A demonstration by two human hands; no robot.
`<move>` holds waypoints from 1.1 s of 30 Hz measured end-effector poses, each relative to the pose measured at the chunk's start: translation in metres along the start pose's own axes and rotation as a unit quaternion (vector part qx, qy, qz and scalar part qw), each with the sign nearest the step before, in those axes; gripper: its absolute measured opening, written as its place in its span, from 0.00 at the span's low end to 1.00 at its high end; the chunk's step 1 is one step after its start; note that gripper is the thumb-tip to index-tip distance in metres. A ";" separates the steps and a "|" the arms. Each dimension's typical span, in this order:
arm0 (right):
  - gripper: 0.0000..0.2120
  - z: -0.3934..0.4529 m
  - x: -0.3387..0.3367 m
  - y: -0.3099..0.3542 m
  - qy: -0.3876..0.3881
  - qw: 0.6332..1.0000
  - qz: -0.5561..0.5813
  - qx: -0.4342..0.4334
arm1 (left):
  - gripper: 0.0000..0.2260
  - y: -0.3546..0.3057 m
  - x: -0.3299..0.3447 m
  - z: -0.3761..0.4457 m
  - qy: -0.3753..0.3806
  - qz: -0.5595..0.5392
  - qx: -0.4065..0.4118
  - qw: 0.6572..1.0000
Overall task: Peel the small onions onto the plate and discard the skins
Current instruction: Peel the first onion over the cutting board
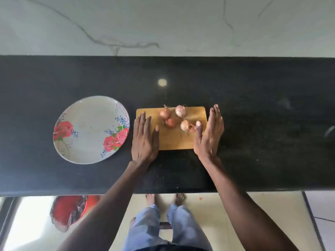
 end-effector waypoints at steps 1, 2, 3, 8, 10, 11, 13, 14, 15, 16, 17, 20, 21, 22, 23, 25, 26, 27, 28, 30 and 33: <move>0.29 -0.003 0.003 -0.004 -0.016 1.000 0.005 -0.004 | 0.26 0.002 0.003 0.001 -0.012 0.001 0.006 1.000; 0.29 -0.003 0.004 -0.005 -0.018 1.000 0.007 -0.003 | 0.26 0.004 0.004 0.003 -0.028 0.012 0.013 0.999; 0.28 -0.005 0.008 -0.008 -0.019 1.000 0.005 -0.013 | 0.25 0.006 0.006 0.003 -0.037 0.021 0.023 0.999; 0.25 -0.013 0.018 -0.014 0.019 0.995 -0.030 -0.095 | 0.28 0.008 0.016 0.001 -0.038 0.062 0.059 0.996; 0.23 -0.014 0.020 -0.016 0.025 0.992 -0.044 -0.114 | 0.29 0.009 0.017 0.000 -0.047 0.077 0.072 0.993; 0.23 -0.015 0.021 -0.015 0.026 0.992 -0.046 -0.117 | 0.29 0.009 0.018 -0.001 -0.053 0.081 0.080 0.992; 0.23 -0.016 0.022 -0.013 0.020 0.991 -0.047 -0.122 | 0.29 0.012 0.020 -0.002 -0.063 0.089 0.095 0.990; 0.23 -0.017 0.022 -0.013 0.018 0.991 -0.045 -0.125 | 0.28 0.013 0.021 -0.002 -0.067 0.091 0.102 0.988; 0.23 -0.015 0.022 -0.012 0.019 0.991 -0.041 -0.125 | 0.28 0.013 0.022 -0.001 -0.071 0.092 0.108 0.987; 0.23 -0.016 0.021 -0.013 0.019 0.991 -0.034 -0.128 | 0.27 0.014 0.023 -0.001 -0.075 0.090 0.114 0.986; 0.22 -0.016 0.021 -0.013 0.021 0.991 -0.024 -0.128 | 0.26 0.015 0.024 0.000 -0.079 0.092 0.118 0.986; 0.19 -0.016 0.022 -0.012 0.035 0.990 0.010 -0.133 | 0.24 0.018 0.027 0.004 -0.083 0.101 0.123 0.984; 0.18 -0.016 0.022 -0.011 0.045 0.990 0.015 -0.131 | 0.23 0.018 0.028 0.004 -0.084 0.110 0.122 0.983; 0.17 -0.017 0.021 -0.010 0.062 0.990 0.014 -0.127 | 0.22 0.018 0.028 0.003 -0.085 0.122 0.120 0.982; 0.15 -0.017 0.020 -0.010 0.085 0.989 0.008 -0.121 | 0.21 0.017 0.027 0.001 -0.083 0.133 0.115 0.981; 0.13 -0.016 0.021 -0.010 0.133 0.986 0.003 -0.104 | 0.16 0.013 0.024 -0.003 -0.073 0.146 0.100 0.982; 0.15 -0.016 0.020 -0.009 0.148 0.985 0.011 -0.093 | 0.15 0.011 0.022 -0.008 -0.068 0.149 0.097 0.982; 0.17 -0.018 0.019 -0.008 0.155 0.984 0.026 -0.082 | 0.15 0.009 0.019 -0.012 -0.065 0.150 0.097 0.982; 0.18 -0.019 0.017 -0.007 0.154 0.985 0.039 -0.075 | 0.15 0.008 0.017 -0.016 -0.060 0.148 0.096 0.982; 0.19 -0.021 0.014 -0.005 0.141 0.986 0.058 -0.067 | 0.15 0.008 0.015 -0.018 -0.049 0.142 0.091 0.984; 0.17 -0.026 0.008 -0.004 0.119 0.989 0.080 -0.043 | 0.14 0.010 0.012 -0.019 -0.041 0.129 0.081 0.987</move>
Point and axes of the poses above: each hand's wrist, its own z-axis towards the middle knuckle, its own x-axis out of the palm, y = z × x, the point moved 2 cm from there along z, towards the middle knuckle, and after that the axes turned 13 degrees about -x, right-handed, at the moved point
